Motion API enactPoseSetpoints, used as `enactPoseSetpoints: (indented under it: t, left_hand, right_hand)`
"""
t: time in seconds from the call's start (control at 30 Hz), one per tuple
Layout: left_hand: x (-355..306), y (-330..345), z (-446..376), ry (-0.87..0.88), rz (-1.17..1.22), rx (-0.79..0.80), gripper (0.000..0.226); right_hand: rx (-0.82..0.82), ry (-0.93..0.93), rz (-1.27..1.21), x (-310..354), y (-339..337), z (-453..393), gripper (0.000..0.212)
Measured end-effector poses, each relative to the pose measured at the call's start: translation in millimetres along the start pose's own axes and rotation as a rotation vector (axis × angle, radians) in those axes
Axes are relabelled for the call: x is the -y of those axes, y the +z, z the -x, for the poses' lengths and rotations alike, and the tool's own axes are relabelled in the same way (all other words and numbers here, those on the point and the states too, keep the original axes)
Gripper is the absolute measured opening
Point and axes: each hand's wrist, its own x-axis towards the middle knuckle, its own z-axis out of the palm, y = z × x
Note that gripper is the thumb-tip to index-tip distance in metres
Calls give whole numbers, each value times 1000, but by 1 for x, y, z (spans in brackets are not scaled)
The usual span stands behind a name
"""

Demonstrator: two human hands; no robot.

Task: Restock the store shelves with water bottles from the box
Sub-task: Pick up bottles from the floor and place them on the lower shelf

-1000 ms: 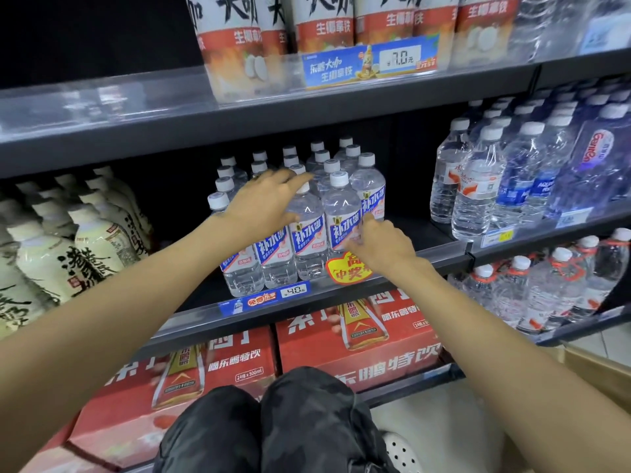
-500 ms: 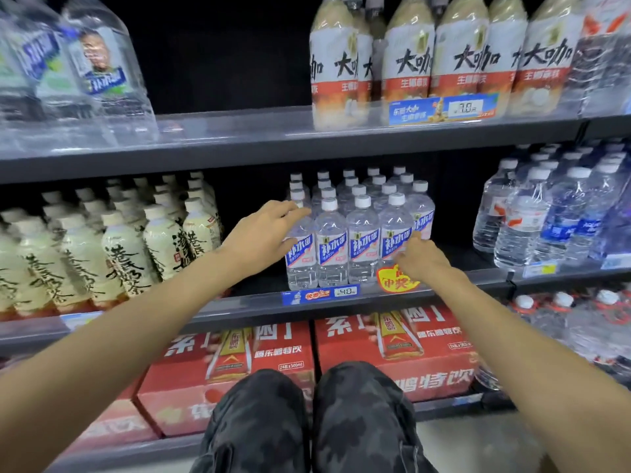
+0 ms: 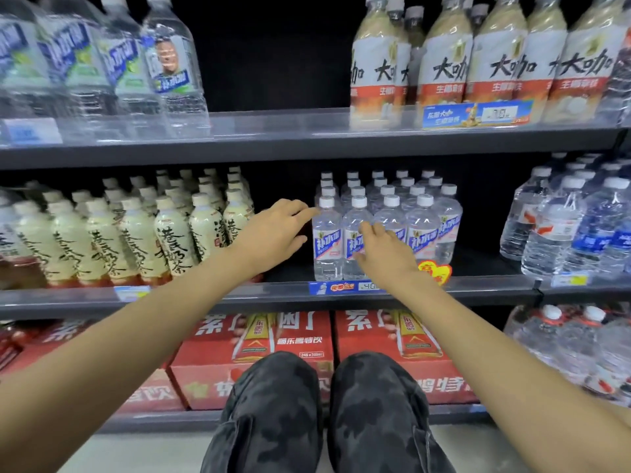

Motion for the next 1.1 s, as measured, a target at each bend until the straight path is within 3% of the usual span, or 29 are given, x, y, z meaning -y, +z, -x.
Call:
enactPoseSetpoints:
  t: [0.33,0.63,0.83,1.1]
  left_hand:
    - [80,-16,189,-390,-66,100,49]
    - [110,-12,380,-784,-88,242,51]
    - [81,32,487,-1000,16,335,46]
    - [12,109,573,-1217,215,488,45]
  right_hand:
    - [7,-558,-71,199,32,18,34]
    - [223,-797,-130,356,103,74,31]
    - [405,-953,-115,414,163,132,25]
    - [598,-1063,16,433,244,196,29]
